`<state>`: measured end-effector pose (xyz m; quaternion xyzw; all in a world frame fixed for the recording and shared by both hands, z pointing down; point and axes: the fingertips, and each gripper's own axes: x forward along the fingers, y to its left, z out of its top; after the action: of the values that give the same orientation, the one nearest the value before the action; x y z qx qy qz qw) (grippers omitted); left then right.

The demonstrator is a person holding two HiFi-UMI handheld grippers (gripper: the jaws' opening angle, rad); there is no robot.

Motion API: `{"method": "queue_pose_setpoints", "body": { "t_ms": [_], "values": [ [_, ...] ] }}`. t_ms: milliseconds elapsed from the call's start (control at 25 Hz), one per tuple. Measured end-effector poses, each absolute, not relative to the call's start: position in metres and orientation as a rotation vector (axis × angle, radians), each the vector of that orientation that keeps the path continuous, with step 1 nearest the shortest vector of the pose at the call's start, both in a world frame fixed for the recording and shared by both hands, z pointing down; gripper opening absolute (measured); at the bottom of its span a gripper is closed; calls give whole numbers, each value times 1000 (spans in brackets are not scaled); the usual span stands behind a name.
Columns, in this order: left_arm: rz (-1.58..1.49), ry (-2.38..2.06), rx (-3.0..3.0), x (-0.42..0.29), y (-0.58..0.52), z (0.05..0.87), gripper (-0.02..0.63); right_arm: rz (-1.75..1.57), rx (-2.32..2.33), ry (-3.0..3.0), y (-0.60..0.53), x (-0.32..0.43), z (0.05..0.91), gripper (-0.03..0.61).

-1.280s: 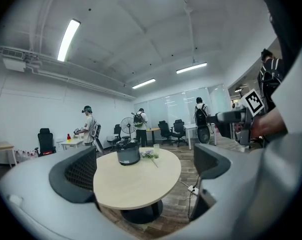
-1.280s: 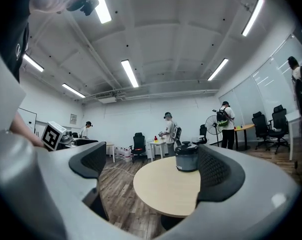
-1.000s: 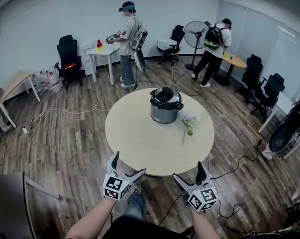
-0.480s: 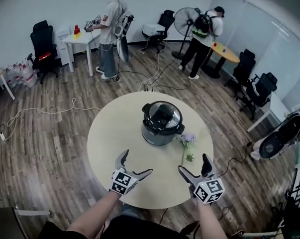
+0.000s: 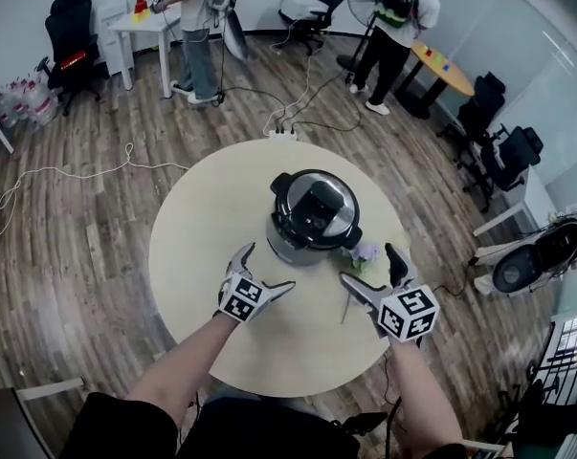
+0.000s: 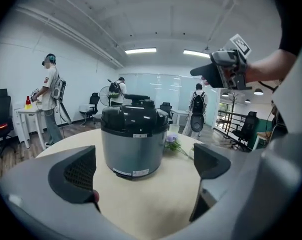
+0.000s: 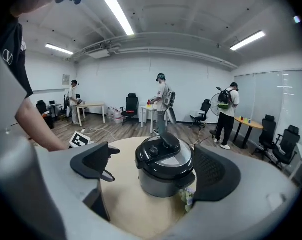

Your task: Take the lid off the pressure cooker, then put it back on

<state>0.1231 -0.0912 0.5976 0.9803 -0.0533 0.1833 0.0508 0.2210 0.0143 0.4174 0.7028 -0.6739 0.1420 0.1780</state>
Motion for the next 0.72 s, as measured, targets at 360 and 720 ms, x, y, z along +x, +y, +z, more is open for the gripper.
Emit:
{"method": "queue_pose_setpoints", "body": {
  "t_ms": [360, 720],
  "values": [
    [688, -152, 2908, 177, -118, 651, 589, 490, 1608, -1917, -78, 268, 435, 521],
    [672, -153, 2902, 206, -145, 662, 589, 657, 1326, -1841, -156, 293, 481, 446]
  ]
}}
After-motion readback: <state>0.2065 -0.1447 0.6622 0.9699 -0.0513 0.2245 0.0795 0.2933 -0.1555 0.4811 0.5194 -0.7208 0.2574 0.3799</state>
